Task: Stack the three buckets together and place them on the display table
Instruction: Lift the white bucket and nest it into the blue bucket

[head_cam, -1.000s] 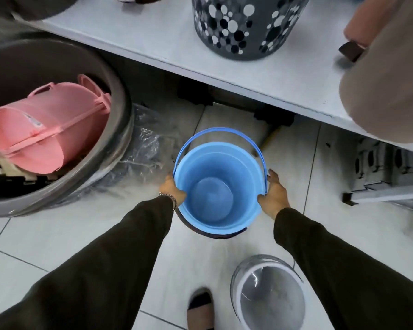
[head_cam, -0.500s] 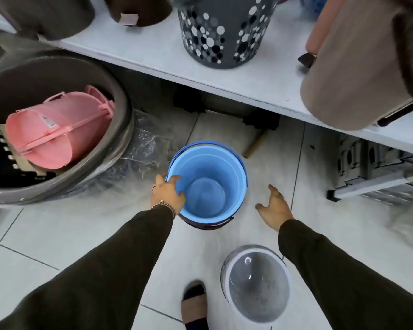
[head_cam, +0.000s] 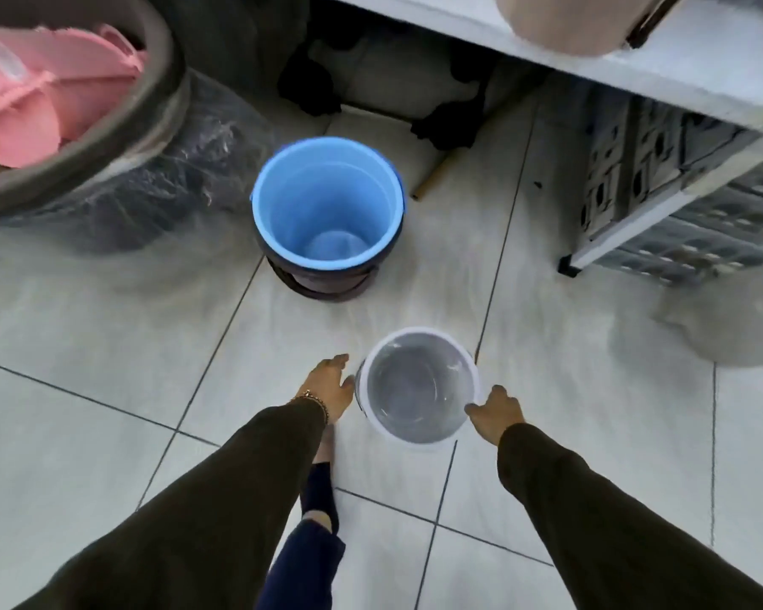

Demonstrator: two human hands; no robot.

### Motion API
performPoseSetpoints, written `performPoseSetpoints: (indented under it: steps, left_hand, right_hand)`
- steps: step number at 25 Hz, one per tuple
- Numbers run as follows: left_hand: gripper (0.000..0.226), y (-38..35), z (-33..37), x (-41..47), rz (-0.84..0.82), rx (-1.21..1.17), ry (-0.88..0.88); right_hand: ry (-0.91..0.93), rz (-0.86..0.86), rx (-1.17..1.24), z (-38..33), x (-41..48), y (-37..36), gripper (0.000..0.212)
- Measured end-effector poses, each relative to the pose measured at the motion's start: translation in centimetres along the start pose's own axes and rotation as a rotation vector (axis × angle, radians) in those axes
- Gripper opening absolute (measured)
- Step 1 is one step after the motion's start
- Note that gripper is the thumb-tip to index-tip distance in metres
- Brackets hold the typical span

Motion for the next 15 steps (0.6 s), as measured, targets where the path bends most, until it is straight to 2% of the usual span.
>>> performPoseSetpoints:
  steps: [4, 6, 8, 10, 13, 15]
  left_hand:
    - [0.054, -6.2, -3.8, 2.0, 0.004, -0.118, 0.218]
    - [0.038, -7.3, -4.8, 2.8, 0.010, -0.250, 0.299]
    - [0.018, -7.3, -4.9, 3.4, 0.059, -0.335, 0.281]
    - [0.016, -6.6, -3.4, 2.3, 0.081, -0.442, 0.278]
    - [0.010, -6.1, -0.3, 0.2, 0.049, -0.773, 0.343]
    - [0.004, -5.1, 2.5, -1.3, 0.069, -0.855, 0.293]
  right_hand:
    - [-0.007, -0.038, 0.346, 4.1, 3.4, -5.3, 0.045]
    - [0.011, -0.022, 0.519, 4.6, 3.9, -6.0, 0.041]
    - [0.039, 0.034, 0.561, 4.7, 3.9, -5.3, 0.042]
    - [0.059, 0.067, 0.599, 4.6, 3.3, -3.6, 0.041]
    - [0.119, 0.072, 0.634, 4.3, 1.4, 0.0, 0.039]
    - [0.218, 0.121, 0.612, 3.6, -1.2, 3.6, 0.039]
Point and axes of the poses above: each hand's wrist, its own x-axis towards the middle knuckle, its own y-axis out of the back of the hand, z = x × y, the point moved 4 cm from there along x, towards the middle knuckle, and after that the axes turned 8 degrees about -x, right-handed, at the moved point
